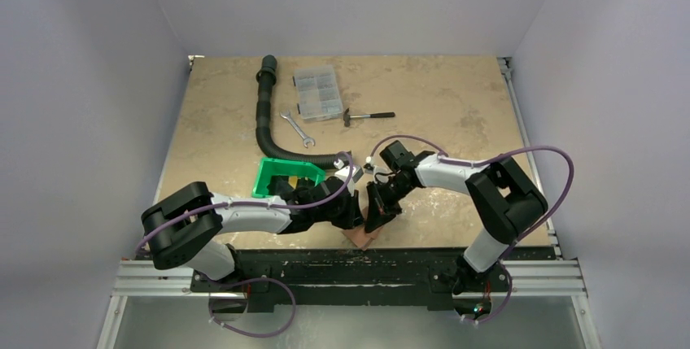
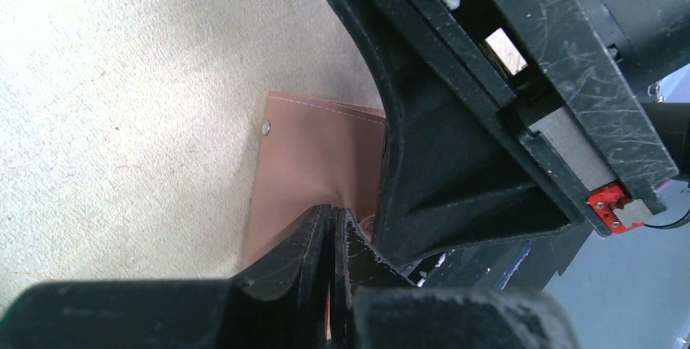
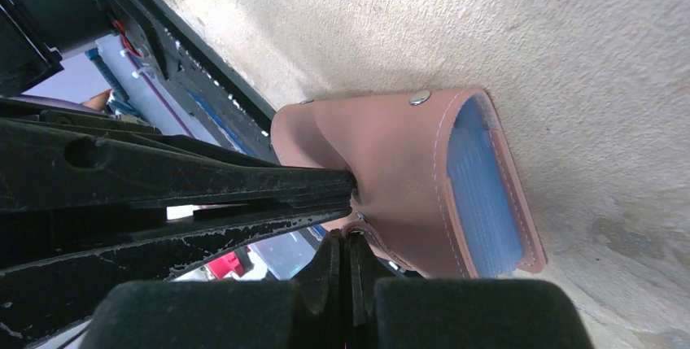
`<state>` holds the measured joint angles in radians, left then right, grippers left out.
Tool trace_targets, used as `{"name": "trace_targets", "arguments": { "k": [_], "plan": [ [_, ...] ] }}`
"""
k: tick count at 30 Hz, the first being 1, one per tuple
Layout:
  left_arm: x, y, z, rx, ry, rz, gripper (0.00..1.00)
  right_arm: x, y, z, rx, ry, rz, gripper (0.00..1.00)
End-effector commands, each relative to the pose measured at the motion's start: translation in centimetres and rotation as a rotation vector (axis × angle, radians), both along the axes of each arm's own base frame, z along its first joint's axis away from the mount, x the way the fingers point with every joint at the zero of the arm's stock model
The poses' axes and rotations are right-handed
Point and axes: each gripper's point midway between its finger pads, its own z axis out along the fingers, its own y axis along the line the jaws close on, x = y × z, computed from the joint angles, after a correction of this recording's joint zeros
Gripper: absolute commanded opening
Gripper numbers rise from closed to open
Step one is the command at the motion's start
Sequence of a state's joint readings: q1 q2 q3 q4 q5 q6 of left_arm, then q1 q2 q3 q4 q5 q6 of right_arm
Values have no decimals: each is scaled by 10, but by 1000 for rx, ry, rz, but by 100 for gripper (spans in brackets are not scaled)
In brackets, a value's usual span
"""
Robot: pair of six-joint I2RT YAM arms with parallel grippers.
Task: Put the credit cards into the card holder
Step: Close the card holder at the center of the board.
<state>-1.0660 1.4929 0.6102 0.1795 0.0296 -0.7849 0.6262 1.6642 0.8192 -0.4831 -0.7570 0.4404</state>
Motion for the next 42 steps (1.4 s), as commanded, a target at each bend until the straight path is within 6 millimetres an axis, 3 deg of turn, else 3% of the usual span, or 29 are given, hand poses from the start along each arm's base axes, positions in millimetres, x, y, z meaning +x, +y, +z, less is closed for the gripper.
{"name": "trace_targets", "arguments": {
  "k": [1, 4, 10, 19, 26, 32, 42],
  "plan": [
    [-24, 21, -37, 106, 94, -34, 0, 30, 28, 9, 120, -152, -19, 0],
    [-23, 21, -37, 105, 94, -30, 0, 32, 27, 11, 128, -165, -45, 0],
    [-24, 22, -35, 106, 91, -32, 0, 42, 14, -8, 24, -162, -149, 0],
    [-23, 23, -34, 106, 86, -29, 0, 57, -4, -17, -76, -138, -255, 0],
    [-23, 22, -32, 103, 83, -34, 0, 62, -21, -42, -240, -118, -314, 0],
    [-24, 21, -32, 100, 84, -42, 0, 63, -23, -56, -314, -83, -354, 0],
    [-24, 23, -29, 94, 75, -39, 0, 88, -51, -78, -591, -188, -472, 0]
  ]
}}
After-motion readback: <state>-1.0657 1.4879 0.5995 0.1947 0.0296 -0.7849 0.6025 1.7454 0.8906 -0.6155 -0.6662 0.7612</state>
